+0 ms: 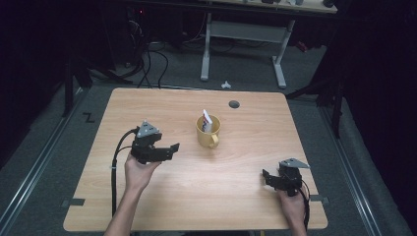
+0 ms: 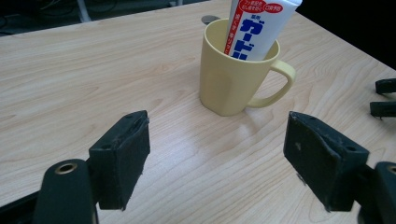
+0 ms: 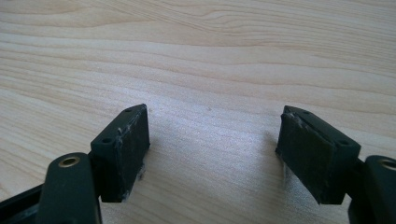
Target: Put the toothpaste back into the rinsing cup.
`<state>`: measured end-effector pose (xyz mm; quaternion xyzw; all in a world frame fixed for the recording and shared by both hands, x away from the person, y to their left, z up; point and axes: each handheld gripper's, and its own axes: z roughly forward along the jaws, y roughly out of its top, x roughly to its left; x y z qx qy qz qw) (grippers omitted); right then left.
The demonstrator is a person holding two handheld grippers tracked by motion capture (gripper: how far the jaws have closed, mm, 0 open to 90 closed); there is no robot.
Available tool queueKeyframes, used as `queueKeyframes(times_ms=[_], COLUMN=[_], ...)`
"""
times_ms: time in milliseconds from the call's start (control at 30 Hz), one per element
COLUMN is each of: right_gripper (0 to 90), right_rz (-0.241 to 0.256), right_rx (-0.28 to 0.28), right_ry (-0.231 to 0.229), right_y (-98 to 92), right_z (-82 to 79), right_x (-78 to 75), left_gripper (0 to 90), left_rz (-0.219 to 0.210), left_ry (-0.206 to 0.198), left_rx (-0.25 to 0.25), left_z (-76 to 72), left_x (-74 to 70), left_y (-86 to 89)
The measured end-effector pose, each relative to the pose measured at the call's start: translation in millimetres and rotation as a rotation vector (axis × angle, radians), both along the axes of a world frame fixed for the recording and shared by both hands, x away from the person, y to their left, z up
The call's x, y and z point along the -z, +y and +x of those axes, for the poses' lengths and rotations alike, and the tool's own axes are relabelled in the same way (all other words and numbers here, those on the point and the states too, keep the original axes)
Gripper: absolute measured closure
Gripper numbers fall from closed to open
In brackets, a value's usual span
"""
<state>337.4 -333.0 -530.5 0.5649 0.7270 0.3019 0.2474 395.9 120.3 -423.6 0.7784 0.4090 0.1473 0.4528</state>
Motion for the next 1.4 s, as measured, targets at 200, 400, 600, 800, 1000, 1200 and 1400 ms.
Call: queueKeyframes(times_ms=[200,400,600,800,1000,1200,1400], right_gripper=[25.2,25.2,25.2,25.2,25.2,25.2,25.2], right_rz=[0.000,0.000,0.000,0.000,0.000,0.000,0.000], right_rx=[0.000,0.001,0.001,0.001,0.001,0.001,0.001], right_ry=[0.000,0.000,0.000,0.000,0.000,0.000,0.000], right_y=[0.0,0.0,0.1,0.1,0.0,0.0,0.0], right_z=[0.0,0.0,0.0,0.0,0.0,0.0,0.0], right_x=[0.0,0.0,0.0,0.0,0.0,0.0,0.0], left_gripper=[23.5,24.0,24.2,24.3,24.3,24.4,24.5], left_rz=[-0.010,-0.023,-0.030,-0.036,-0.038,-0.042,-0.048], left_ry=[0.003,0.005,0.015,0.016,0.028,0.038,0.038], left_rx=[-0.004,-0.009,-0.018,-0.025,-0.036,-0.048,-0.062], left_z=[-3.8,-7.4,-9.9,-13.1,-15.8,-17.9,-20.8], left_x=[2.4,5.5,10.1,12.6,19.2,24.2,26.7], left_y=[2.9,6.5,10.6,14.1,17.7,22.8,27.9])
